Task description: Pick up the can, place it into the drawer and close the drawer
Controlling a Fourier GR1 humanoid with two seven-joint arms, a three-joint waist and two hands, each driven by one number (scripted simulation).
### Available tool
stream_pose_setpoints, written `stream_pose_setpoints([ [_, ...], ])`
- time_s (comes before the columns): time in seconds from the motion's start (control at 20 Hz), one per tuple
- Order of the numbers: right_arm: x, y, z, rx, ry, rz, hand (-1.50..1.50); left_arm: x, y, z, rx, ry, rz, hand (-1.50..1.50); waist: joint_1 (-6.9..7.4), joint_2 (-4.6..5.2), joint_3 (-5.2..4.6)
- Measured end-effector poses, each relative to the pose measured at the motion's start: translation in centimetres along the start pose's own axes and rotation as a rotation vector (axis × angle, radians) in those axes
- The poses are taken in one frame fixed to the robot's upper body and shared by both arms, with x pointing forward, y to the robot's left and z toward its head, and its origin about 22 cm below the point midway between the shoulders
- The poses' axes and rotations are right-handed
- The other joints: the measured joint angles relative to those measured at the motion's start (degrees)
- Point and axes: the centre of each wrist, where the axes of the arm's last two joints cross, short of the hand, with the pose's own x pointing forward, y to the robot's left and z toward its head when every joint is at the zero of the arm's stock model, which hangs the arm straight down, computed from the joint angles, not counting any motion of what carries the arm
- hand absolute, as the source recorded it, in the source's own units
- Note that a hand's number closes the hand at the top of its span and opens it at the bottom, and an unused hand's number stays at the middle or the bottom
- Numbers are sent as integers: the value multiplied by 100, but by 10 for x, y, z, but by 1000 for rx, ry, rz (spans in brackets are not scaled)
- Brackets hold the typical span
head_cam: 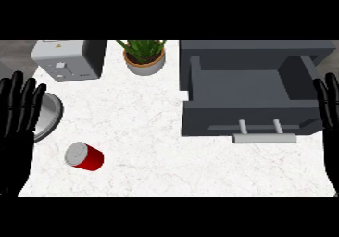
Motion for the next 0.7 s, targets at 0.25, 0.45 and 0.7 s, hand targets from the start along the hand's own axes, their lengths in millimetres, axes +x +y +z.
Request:
stream_pose_setpoints([
  [0.25, 0, 9, 1, 24, 21, -34, -150, 4, -2, -5, -334, -58, 184, -150, -25, 90, -11],
  [0.45, -14, 2, 12, -48, 176, -24, -150, -7, 7, 3, -636, 60, 229, -150, -82, 152, -17],
  [0.7, -20, -14, 29, -134, 308, 2, -150, -20, 68, 7, -838, 176, 251, -150, -36, 144, -9],
])
